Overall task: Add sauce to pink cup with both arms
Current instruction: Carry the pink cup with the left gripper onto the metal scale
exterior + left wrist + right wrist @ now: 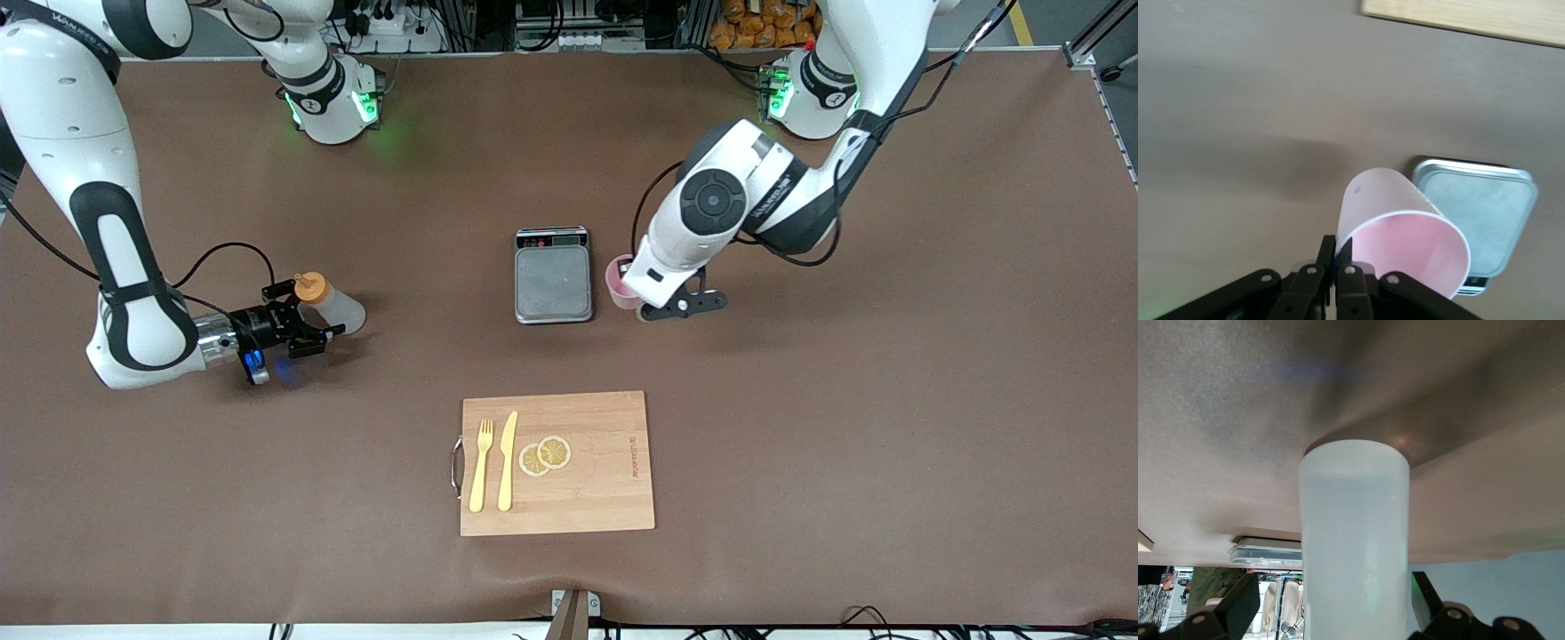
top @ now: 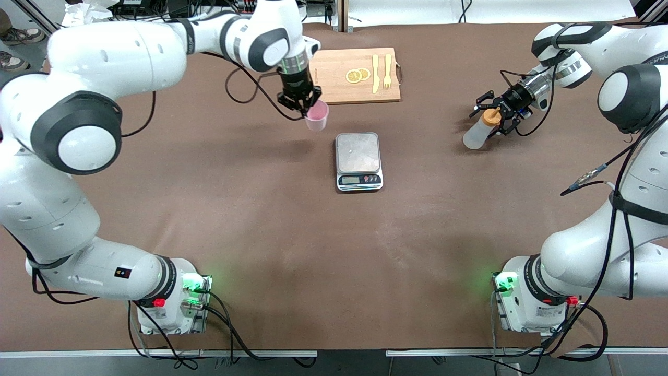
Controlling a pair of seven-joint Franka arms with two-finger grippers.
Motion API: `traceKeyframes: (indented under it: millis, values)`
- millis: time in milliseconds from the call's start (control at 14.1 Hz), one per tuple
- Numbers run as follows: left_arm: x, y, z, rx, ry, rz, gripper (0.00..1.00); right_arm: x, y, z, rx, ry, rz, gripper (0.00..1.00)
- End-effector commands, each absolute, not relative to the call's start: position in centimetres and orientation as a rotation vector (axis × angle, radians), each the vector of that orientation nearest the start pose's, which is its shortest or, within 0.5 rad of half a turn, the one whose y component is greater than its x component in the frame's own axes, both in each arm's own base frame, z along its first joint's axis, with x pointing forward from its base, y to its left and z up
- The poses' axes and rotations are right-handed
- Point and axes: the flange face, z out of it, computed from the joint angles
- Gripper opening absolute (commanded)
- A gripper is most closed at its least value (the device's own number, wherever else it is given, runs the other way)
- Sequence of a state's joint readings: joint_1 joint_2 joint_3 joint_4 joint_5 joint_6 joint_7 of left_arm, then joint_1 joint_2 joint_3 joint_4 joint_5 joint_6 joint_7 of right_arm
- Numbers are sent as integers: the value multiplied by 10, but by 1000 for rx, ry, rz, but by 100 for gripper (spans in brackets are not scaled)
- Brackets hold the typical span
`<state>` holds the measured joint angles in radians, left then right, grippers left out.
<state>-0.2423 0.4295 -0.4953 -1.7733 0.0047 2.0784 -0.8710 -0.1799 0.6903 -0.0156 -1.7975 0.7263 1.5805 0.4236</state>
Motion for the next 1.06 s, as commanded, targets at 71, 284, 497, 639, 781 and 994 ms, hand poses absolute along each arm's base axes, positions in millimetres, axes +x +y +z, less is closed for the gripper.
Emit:
traceKeyframes:
  millis: [71,284,497,639,781,994]
  values:
    - [487,-443,314,-3250,-298,297,0,552,-43,146,-2004,1055,1211,100]
    - [474,-469,303,-3278,-339,286,0,548,-51,145,-1991,1036,1225,84]
    - [463,-493,294,-3284,-337,317,0,548,-51,145,-1993,1035,1226,63]
    - [459,-502,287,-3275,-377,336,0,548,-51,146,-1993,1033,1226,55]
    - [446,-513,282,-3265,-367,349,0,549,-52,147,-1995,1034,1222,54]
    - [446,-515,279,-3271,-373,346,0,552,-54,151,-1998,1038,1215,55]
